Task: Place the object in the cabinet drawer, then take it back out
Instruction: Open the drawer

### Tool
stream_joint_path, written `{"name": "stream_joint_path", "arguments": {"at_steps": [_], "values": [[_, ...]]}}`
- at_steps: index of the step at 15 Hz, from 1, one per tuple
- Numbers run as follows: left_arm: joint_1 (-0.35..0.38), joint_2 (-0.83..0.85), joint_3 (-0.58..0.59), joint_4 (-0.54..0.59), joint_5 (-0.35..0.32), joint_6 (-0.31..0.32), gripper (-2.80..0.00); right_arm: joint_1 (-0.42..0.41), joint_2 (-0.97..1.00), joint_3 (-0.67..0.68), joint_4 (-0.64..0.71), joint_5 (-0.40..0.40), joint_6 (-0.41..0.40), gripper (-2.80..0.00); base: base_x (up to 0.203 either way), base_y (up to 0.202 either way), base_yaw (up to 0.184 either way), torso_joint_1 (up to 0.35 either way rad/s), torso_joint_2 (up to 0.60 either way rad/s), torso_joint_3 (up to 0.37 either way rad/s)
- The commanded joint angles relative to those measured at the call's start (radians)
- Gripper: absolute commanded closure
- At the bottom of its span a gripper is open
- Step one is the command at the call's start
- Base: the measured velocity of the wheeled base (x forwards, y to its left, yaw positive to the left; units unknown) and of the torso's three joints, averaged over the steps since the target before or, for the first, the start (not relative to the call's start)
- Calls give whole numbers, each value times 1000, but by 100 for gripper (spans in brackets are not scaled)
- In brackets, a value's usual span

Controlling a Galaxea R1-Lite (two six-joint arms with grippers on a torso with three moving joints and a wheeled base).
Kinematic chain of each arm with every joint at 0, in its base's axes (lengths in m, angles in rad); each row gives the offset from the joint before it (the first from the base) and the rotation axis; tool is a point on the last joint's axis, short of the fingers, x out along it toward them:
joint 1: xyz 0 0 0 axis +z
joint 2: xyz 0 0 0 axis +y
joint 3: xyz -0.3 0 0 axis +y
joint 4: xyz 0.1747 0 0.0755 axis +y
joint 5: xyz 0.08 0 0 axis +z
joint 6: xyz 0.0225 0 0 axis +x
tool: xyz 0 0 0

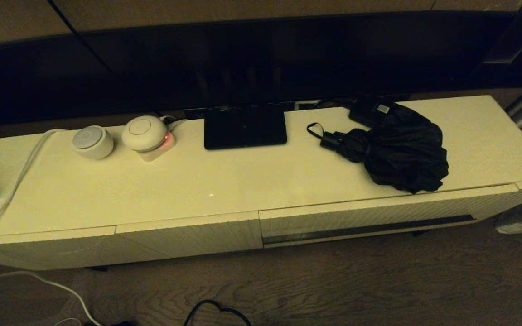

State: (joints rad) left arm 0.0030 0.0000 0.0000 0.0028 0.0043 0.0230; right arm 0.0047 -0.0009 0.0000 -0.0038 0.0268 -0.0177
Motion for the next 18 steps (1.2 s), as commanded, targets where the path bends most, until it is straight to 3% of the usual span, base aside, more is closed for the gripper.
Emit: {"name": "stream_joint_path", "arguments": {"at_steps": [1,18], "values": [[0,0,3,0,0,0,0,0,-1,2,-1,1,5,0,0,0,0,0,0,0],[0,0,3,0,0,0,0,0,-1,0,1,-25,28,0,0,0,0,0,0,0]]}}
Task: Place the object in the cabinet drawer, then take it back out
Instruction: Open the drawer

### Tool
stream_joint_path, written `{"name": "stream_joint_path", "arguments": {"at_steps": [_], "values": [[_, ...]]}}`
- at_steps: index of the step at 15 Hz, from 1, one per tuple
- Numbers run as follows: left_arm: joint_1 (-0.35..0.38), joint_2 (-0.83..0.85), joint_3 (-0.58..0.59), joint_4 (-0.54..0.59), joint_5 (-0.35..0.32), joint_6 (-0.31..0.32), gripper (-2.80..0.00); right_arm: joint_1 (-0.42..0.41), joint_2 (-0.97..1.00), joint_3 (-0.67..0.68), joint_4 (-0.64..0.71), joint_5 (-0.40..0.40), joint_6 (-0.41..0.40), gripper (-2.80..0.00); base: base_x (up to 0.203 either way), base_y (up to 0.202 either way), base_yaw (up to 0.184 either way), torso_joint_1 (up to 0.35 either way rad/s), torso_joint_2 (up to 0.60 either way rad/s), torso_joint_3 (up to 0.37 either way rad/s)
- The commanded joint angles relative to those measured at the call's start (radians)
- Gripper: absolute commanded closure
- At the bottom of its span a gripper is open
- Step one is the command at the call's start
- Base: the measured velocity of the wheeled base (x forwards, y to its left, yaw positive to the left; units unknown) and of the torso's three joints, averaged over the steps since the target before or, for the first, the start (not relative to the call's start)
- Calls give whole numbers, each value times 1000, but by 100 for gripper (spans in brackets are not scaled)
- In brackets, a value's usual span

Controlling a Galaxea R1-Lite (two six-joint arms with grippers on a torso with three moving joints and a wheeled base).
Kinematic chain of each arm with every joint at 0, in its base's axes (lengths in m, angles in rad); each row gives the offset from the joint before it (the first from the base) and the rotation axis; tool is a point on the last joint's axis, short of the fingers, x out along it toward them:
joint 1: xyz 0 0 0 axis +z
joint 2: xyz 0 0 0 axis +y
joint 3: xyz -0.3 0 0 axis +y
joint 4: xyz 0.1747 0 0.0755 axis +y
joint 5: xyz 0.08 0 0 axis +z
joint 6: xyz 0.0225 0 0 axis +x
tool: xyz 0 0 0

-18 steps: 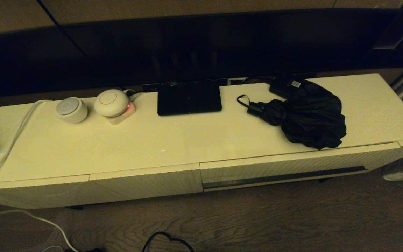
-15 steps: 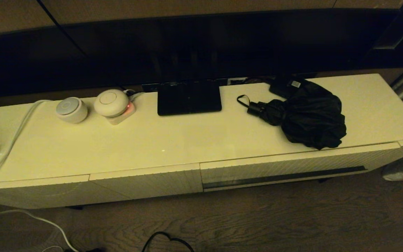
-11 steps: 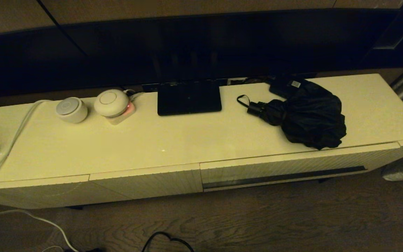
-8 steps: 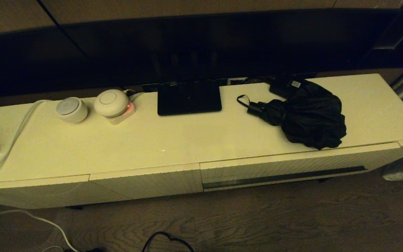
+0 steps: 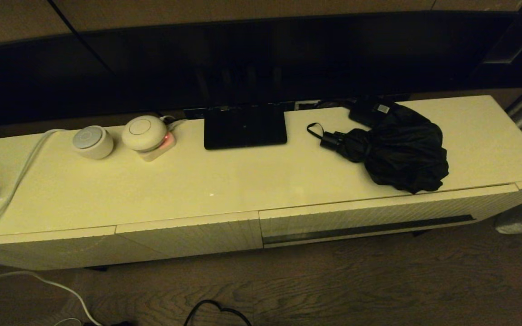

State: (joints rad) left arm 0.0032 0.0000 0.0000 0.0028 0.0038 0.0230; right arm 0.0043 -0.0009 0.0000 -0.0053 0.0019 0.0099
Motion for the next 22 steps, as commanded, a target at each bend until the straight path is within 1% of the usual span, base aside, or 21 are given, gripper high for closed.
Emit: {"name": "stream_joint_path", "arguments": {"at_steps": [1,3,4,6,8,10,12,13,14,15,17,19,22], "values": [[0,0,3,0,1,0,0,0,-1,-5,15,-2,-4,0,0,0,0,0,0,0],[0,0,3,0,1,0,0,0,-2,-21,50,-13,-20,0,0,0,0,0,0,0],[0,0,3,0,1,0,0,0,4,-49,65,-14,-26,0,0,0,0,0,0,0],[0,0,3,0,1,0,0,1,79,-199,126,0,-27,0,0,0,0,0,0,0],[0,0,3,0,1,0,0,5,223,-377,186,23,-24,0,0,0,0,0,0,0],[0,0,3,0,1,0,0,11,356,-526,209,52,-31,0,0,0,0,0,0,0],[0,0,3,0,1,0,0,17,525,-655,219,94,-77,0,0,0,0,0,0,0],[0,0,3,0,1,0,0,19,607,-710,223,114,-114,0,0,0,0,0,0,0],[0,0,3,0,1,0,0,20,689,-753,226,132,-170,0,0,0,0,0,0,0],[0,0,3,0,1,0,0,23,755,-781,229,145,-241,0,0,0,0,0,0,0],[0,0,3,0,1,0,0,45,880,-809,232,157,-412,0,0,0,0,0,0,0],[0,0,3,0,1,0,0,95,985,-818,239,157,-553,0,0,0,0,0,0,0],[0,0,3,0,1,0,0,204,1133,-814,254,135,-747,0,0,0,0,0,0,0]]}}
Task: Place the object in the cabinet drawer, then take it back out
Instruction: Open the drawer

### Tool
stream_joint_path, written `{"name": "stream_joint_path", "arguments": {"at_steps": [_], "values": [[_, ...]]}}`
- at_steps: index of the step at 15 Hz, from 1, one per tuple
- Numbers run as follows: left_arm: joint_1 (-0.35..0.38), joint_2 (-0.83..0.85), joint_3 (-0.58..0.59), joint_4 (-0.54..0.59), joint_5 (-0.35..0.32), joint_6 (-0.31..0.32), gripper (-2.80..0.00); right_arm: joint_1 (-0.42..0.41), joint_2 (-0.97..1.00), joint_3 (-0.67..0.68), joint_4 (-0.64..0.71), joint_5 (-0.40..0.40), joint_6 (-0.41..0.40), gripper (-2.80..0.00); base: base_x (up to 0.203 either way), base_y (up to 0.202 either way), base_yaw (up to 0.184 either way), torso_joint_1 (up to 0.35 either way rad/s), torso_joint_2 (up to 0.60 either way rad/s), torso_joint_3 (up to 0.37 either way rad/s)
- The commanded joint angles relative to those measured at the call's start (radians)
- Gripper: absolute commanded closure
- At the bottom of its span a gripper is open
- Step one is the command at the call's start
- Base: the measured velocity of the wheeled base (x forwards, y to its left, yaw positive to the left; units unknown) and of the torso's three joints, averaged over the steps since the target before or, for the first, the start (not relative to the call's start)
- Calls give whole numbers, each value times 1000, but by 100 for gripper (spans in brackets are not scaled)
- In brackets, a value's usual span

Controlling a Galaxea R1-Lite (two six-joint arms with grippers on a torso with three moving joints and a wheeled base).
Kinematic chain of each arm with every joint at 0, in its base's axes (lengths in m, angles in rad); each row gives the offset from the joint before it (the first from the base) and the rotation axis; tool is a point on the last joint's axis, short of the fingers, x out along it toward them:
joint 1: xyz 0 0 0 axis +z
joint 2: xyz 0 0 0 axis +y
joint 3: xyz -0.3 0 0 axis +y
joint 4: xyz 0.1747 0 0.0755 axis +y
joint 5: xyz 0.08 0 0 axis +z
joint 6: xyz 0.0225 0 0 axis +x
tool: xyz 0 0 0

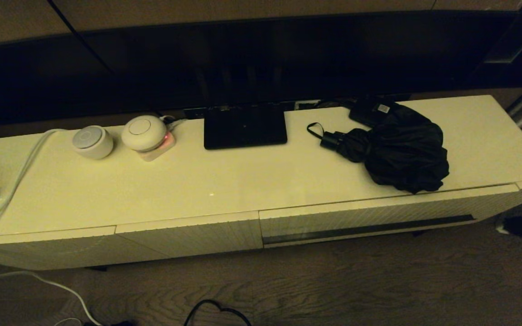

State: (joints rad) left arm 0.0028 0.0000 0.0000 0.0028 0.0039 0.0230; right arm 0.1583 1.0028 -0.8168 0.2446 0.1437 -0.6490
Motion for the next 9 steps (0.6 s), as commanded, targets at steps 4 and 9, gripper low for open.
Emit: {"name": "stream_joint_path", "arguments": {"at_steps": [4,9], "values": [[0,0,3,0,1,0,0,140,271,21,22,-51,-344,0,0,0,0,0,0,0],[0,0,3,0,1,0,0,251,447,95,-102,-196,-482,0,0,0,0,0,0,0]]}}
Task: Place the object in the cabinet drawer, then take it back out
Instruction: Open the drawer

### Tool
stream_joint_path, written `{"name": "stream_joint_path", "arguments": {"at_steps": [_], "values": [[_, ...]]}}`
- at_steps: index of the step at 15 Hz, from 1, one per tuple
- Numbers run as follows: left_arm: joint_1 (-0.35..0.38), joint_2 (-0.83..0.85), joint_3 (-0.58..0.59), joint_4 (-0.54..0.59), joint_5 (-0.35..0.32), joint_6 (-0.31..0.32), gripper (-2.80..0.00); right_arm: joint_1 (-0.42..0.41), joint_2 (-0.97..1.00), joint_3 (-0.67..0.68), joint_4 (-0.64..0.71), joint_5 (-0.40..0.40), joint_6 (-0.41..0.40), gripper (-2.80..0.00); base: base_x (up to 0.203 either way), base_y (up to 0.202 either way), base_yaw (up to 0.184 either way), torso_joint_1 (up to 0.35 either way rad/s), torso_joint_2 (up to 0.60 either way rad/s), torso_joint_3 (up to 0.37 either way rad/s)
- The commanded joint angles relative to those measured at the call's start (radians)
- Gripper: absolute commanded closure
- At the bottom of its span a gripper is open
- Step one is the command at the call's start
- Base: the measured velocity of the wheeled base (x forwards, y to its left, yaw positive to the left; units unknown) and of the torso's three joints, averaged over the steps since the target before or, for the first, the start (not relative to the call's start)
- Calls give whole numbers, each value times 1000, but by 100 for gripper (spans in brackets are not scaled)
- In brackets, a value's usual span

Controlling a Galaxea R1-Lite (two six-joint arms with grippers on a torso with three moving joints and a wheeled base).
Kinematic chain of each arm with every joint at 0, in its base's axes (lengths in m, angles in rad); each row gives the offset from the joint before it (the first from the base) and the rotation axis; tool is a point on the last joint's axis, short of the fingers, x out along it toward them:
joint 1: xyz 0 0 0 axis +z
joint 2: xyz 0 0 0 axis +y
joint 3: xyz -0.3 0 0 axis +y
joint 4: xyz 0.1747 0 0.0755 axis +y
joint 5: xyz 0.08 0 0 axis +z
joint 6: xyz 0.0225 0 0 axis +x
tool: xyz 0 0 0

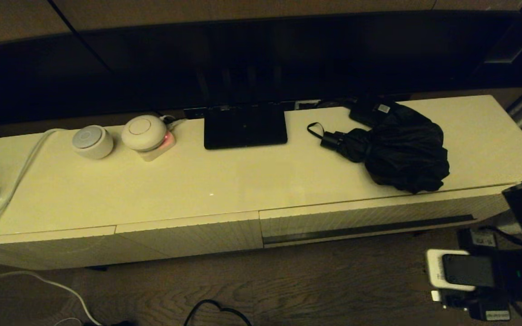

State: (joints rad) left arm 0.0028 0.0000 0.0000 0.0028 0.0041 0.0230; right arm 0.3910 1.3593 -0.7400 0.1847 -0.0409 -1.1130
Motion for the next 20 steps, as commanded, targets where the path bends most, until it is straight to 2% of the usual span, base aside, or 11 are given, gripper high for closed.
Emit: {"name": "stream_joint_path", "arguments": {"at_steps": [1,9,16,20], "values": [[0,0,3,0,0,0,0,20,123,32,-99,-15,-43,0,0,0,0,0,0,0],[0,0,3,0,0,0,0,23,381,162,-483,-23,-212,0,0,0,0,0,0,0],[0,0,3,0,0,0,0,17,505,176,-673,-28,-321,0,0,0,0,0,0,0],[0,0,3,0,0,0,0,7,579,147,-712,-25,-330,0,0,0,0,0,0,0]]}}
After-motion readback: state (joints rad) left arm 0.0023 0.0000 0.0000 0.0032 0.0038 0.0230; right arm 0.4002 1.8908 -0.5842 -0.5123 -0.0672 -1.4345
